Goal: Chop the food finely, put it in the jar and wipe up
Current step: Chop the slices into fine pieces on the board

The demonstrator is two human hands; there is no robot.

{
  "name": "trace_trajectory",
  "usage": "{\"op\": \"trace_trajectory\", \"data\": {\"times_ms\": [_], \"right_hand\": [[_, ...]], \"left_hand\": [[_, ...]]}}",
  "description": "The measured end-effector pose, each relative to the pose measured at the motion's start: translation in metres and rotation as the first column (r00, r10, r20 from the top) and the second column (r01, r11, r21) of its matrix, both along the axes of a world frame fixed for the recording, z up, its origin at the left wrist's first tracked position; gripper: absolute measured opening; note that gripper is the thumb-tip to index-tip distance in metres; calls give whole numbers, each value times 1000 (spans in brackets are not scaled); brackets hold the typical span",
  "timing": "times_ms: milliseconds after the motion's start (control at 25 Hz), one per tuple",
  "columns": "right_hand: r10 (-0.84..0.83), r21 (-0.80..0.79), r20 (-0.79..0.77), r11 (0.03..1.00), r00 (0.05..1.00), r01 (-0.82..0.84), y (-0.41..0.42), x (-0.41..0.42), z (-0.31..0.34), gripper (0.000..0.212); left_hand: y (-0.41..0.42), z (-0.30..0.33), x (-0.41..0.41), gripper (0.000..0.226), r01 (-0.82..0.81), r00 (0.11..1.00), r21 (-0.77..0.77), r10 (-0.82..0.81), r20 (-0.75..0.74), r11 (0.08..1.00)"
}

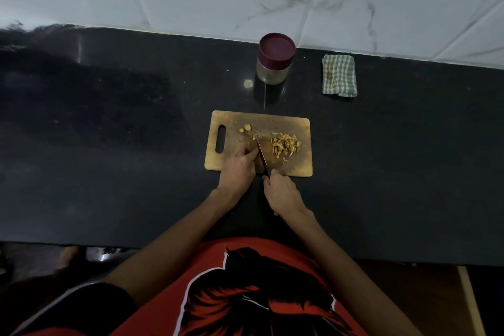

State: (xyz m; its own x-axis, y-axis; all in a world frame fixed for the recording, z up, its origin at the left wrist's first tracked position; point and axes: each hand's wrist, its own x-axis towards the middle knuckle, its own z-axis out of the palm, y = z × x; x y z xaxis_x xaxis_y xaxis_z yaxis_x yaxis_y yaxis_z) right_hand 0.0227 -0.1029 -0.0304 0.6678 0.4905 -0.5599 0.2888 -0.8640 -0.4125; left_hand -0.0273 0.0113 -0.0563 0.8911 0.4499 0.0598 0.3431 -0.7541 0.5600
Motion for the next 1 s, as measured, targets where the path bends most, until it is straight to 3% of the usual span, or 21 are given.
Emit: {"op": "trace_trajectory", "data": {"times_ms": [360,640,840,1000], "right_hand": [[-3,-58,2,998,1000,3,3,-3,5,28],[-130,51,-135,989,982,138,-12,-3,1,29],[-241,163,-224,946,944,280,-24,1,13,26],[-223,176,-266,945,938,275,-21,0,17,25]], "left_hand": [[2,-7,0,31,29,999,74,-27,-26,997],[0,-3,0,29,37,998,113,-31,-54,993],[-1,-3,0,29,1,1000,39,0,-14,999],[1,-1,-1,32,-73,996,-63,76,40,995]]}}
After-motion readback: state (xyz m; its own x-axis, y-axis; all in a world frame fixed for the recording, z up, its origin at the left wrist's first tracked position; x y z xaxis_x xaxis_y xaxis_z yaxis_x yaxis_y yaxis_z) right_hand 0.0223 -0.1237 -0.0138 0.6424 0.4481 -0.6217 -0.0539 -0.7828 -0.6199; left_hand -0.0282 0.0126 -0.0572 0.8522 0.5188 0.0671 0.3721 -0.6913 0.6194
